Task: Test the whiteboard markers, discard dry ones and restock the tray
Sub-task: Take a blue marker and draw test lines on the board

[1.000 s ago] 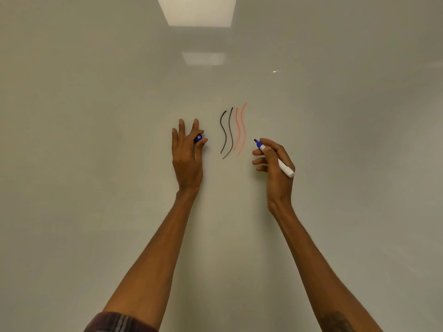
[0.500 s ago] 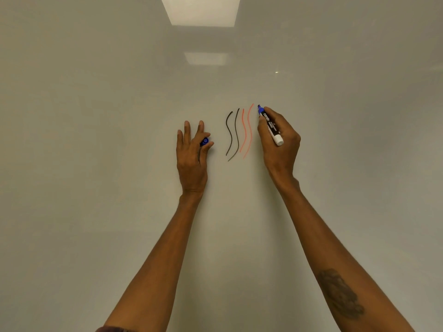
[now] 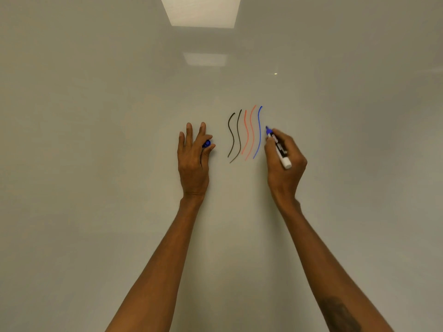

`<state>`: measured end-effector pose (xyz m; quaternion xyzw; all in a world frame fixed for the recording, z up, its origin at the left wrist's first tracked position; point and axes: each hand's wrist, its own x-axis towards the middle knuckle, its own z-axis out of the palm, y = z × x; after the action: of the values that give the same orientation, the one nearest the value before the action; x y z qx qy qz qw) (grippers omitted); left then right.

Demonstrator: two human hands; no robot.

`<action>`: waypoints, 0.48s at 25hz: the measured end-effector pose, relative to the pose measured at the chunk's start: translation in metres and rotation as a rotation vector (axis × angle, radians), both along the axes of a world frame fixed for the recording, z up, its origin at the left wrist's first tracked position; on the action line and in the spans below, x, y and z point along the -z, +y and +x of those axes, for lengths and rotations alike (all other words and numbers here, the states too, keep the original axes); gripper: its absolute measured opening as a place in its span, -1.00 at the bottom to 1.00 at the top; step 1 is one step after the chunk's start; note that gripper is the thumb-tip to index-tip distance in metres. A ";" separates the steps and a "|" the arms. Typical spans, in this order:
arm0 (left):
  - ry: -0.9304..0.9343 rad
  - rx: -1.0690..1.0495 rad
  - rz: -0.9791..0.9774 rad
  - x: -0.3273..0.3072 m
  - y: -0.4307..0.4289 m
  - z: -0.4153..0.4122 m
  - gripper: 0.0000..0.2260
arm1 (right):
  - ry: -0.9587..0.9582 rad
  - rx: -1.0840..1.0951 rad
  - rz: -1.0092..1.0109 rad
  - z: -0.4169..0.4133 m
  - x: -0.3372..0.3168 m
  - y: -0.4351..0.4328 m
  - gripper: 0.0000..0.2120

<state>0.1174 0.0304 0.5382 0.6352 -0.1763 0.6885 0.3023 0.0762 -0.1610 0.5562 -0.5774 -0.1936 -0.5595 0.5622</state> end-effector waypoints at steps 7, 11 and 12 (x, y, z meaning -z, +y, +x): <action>-0.013 0.005 -0.003 -0.001 -0.001 -0.003 -0.68 | -0.055 0.106 -0.142 0.015 -0.023 -0.008 -0.72; 0.007 -0.014 -0.004 0.000 -0.001 -0.002 -0.70 | 0.047 0.087 -0.109 0.004 0.037 -0.010 -0.74; 0.016 -0.011 -0.006 0.000 -0.001 -0.002 -0.69 | 0.071 0.054 -0.106 0.000 0.046 -0.009 -0.75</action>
<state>0.1150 0.0298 0.5379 0.6408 -0.1683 0.6855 0.3020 0.0766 -0.1703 0.5101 -0.6309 -0.1870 -0.5426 0.5221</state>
